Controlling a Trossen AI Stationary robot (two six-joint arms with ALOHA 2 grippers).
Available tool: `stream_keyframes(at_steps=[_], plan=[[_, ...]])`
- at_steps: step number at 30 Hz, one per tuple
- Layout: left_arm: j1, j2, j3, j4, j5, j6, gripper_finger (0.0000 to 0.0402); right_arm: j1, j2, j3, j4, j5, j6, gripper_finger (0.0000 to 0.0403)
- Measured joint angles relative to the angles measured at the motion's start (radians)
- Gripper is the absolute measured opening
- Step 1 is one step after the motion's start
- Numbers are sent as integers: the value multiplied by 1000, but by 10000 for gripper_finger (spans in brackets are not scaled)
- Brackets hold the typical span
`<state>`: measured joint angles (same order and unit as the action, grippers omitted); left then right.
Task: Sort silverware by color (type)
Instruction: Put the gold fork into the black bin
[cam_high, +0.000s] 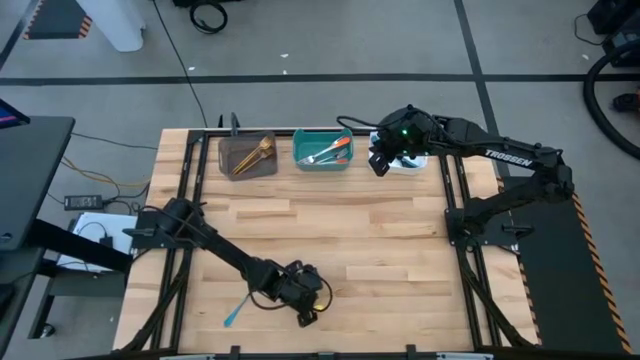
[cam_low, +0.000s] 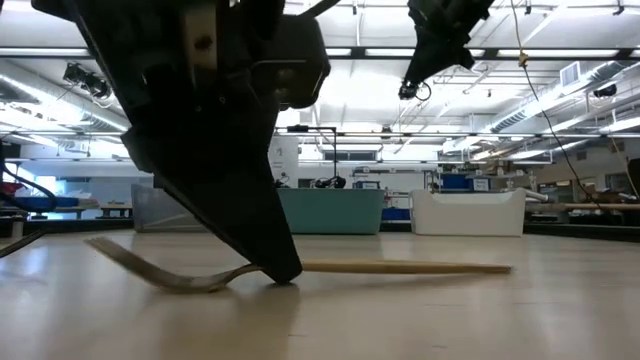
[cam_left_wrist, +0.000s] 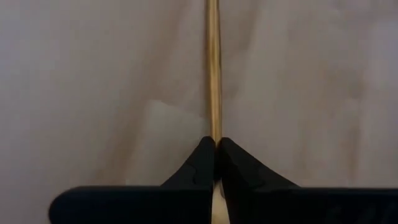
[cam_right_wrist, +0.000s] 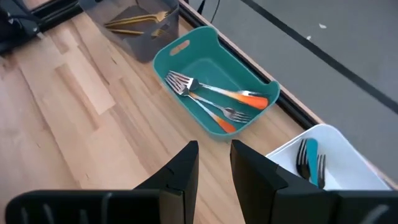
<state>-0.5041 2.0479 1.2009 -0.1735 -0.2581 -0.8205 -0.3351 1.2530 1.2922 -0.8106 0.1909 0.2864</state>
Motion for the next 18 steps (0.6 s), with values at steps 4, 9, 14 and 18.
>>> stream_keyframes(at_steps=[4, 9, 14, 18], plan=[[22, -76, -11, -109, -81, 38, 18, -21, 0, 0, 20, 9, -41, 101], [89, -235, -5, -340, -161, 47, 18, -64, 0, 0, 39, -10, -53, 101], [200, -404, -3, -544, -193, 74, 18, -88, 0, 0, 39, -42, -104, 101], [327, -509, -4, -773, -255, 100, 18, -88, -1, 0, 38, -45, -147, 101]])
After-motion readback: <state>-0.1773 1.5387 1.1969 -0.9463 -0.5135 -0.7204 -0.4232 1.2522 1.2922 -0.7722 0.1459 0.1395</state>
